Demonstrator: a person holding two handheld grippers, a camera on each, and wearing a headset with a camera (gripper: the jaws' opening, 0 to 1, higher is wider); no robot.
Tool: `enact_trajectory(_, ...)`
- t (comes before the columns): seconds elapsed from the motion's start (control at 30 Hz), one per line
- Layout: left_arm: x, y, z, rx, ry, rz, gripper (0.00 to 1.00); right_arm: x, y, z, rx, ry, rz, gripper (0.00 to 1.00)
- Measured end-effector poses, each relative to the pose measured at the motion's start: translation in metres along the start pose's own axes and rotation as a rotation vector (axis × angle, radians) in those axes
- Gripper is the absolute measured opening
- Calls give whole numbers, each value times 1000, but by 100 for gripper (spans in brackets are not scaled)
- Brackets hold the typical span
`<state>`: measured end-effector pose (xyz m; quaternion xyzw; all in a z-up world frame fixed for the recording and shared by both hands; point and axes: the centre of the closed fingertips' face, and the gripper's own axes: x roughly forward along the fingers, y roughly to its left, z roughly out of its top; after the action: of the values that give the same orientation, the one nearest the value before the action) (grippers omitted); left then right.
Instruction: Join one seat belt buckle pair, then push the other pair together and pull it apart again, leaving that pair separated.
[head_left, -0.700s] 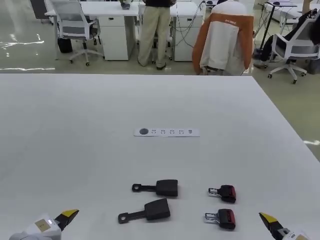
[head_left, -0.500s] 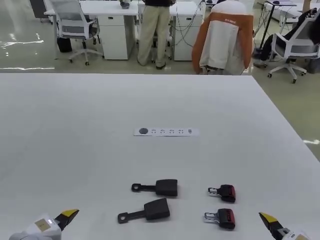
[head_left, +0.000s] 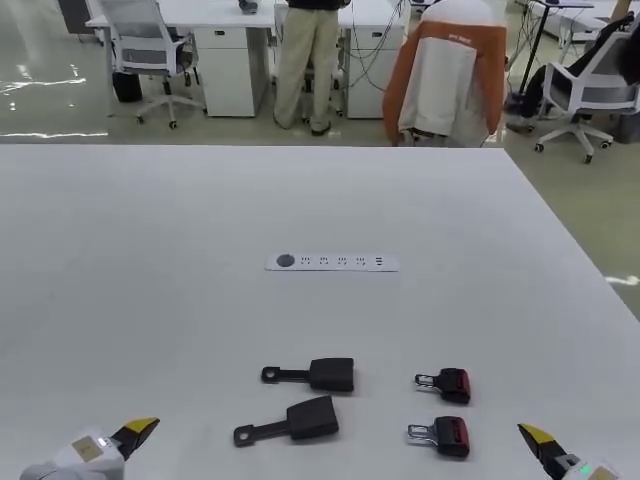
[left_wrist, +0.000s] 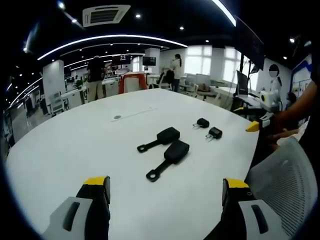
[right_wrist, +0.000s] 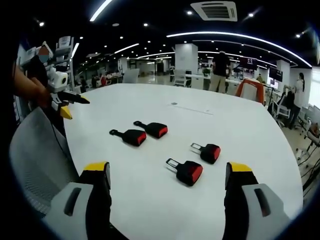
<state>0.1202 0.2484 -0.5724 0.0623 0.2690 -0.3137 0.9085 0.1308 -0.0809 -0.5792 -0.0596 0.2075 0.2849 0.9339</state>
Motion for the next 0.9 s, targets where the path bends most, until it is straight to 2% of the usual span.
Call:
enact_trajectory(0.47, 4, 0, -2, 16, 16, -15, 94, 1, -4, -6, 12, 11, -2, 95)
enact_trajectory(0.9, 11, -4, 2, 22, 29, -24, 95, 7, -4, -5, 12, 21, 6, 95)
